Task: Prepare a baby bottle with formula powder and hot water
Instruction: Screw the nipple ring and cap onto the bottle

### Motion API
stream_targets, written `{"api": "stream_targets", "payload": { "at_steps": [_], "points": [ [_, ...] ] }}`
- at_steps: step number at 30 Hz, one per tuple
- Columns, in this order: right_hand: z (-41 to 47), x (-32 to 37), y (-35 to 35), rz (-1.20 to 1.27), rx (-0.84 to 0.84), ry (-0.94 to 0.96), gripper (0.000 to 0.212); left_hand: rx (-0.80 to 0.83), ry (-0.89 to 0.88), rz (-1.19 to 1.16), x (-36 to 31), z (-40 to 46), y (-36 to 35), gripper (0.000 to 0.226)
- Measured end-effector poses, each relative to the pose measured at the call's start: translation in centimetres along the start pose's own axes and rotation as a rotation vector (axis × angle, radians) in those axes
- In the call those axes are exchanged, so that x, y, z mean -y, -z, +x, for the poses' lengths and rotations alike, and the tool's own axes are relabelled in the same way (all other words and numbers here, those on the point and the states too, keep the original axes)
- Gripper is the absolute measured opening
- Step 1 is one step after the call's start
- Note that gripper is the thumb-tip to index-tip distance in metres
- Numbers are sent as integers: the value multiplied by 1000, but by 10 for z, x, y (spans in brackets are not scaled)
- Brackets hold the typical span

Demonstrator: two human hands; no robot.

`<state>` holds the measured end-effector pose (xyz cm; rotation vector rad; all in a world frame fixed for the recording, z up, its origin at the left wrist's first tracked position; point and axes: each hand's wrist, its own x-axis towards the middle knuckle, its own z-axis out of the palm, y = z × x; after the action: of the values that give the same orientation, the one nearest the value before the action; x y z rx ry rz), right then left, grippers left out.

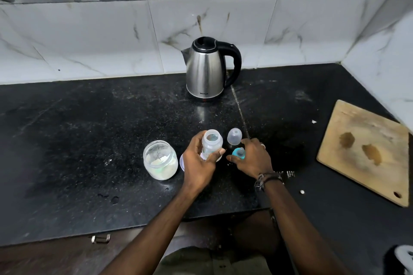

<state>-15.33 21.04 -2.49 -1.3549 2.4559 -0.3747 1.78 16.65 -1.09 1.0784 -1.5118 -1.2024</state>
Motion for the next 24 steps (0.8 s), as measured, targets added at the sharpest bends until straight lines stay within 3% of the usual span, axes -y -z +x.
{"api": "stream_targets", "payload": {
  "at_steps": [6,11,16,24],
  "points": [
    [-5,-2,-15,-30,-51,16,48,10,0,-9,-4,-4,6,55],
    [-6,0,-13,52,-88,8,52,22,-1,-22,-6,-6,8,56],
    [-2,3,9,326,-161,28,44,32,0,-26,-6,-5,8,58],
    [-16,43,82,877,-109,196,61,48,-8,-58,-10,-6,7,55]
  ]
}}
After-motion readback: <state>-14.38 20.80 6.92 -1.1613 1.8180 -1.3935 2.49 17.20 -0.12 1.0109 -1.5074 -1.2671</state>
